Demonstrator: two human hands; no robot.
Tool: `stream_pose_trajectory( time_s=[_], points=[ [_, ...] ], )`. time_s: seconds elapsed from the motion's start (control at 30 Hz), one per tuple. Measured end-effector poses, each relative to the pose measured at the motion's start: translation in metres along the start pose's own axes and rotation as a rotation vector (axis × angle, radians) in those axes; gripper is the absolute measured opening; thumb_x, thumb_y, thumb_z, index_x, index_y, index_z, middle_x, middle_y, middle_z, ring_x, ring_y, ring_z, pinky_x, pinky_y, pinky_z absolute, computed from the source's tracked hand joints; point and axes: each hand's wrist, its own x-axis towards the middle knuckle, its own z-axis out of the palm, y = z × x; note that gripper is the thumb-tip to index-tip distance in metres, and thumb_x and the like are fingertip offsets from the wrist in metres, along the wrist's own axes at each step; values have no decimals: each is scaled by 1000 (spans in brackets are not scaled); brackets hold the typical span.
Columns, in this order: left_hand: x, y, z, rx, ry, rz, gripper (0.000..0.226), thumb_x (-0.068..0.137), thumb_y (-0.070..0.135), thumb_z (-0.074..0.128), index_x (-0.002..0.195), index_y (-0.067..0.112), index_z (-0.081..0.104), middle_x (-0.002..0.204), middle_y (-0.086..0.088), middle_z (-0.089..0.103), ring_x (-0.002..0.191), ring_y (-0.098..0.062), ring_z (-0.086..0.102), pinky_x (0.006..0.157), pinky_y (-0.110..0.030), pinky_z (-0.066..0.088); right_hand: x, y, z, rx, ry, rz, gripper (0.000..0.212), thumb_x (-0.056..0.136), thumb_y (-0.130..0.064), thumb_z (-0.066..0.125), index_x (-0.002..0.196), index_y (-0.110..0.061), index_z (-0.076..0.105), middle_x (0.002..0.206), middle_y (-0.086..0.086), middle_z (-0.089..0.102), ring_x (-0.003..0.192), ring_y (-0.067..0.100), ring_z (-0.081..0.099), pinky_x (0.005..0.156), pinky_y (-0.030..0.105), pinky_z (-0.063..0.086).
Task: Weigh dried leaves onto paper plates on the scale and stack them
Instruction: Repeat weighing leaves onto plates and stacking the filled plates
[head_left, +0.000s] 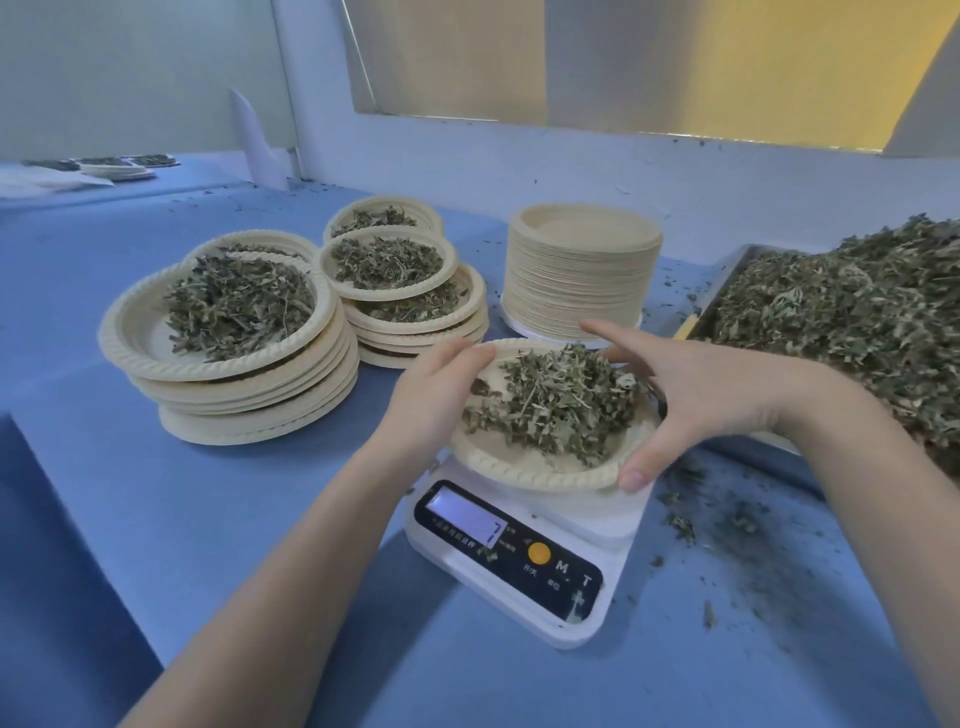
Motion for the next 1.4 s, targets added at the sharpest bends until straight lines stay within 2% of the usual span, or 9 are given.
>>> stream_pose_trajectory(
  time_s=[0.2,0.37,0.53,0.63,0.77,0.9,1.03,1.17,1.4],
  points=[
    [1,30,-32,-20,113,83,14,91,35,54,85,29,65,98,5,68,101,-17,61,95,-42,45,13,-18,-11,194,127,-137,134,38,-45,90,143,-55,9,143,-24,30,106,-29,36,80,-3,32],
    [20,56,-77,83,243,158,19,94,35,50,100,22,62,86,21,52,66,21,53,57,1,37,47,-49,-29,329,229,-204,130,35,-40,89,146,-41,22,136,-13,42,110,-11,50,91,15,44],
    [75,90,-114,298,249,31,50,95,43,43,134,13,45,130,-6,50,107,-25,54,98,-36,42,101,-71,-47,461,416,-199,113,48,-28,85,147,-21,30,125,4,62,93,1,67,78,17,50],
    [109,99,-124,387,218,-13,43,99,39,36,131,11,45,114,-5,50,96,-22,50,95,-36,42,138,-77,-53,503,497,-156,99,63,-23,84,146,-16,32,124,5,63,95,5,64,91,28,41],
    [142,93,-129,595,128,-119,53,102,41,21,144,10,31,149,-12,32,136,-27,31,109,-39,24,183,-78,-46,524,597,-105,74,81,-9,73,144,-11,35,131,11,57,101,17,63,98,33,44],
    [162,82,-128,769,25,-220,59,102,44,8,149,11,19,154,-11,24,142,-25,20,111,-39,18,214,-77,-29,366,610,-55,60,89,-5,59,144,-12,34,135,13,53,120,23,55,105,37,39],
    [164,72,-128,885,-64,-378,63,98,56,7,151,22,10,148,-9,37,139,-27,26,85,-31,37,220,-77,-21,227,521,-19,60,91,-3,49,145,-20,30,144,5,44,132,20,42,97,25,34],
    [162,81,-130,898,-59,-284,61,101,50,9,151,15,14,157,-8,18,143,-25,18,113,-42,16,212,-85,-25,140,496,-7,63,91,0,43,148,-19,22,146,9,41,132,26,39,92,27,34],
    [134,115,-109,959,90,-60,65,99,51,22,149,11,19,157,-11,15,143,-28,16,112,-39,16,175,-107,-38,83,550,-48,65,91,1,41,149,-16,18,144,13,41,129,27,42,93,32,39]
  ],
)
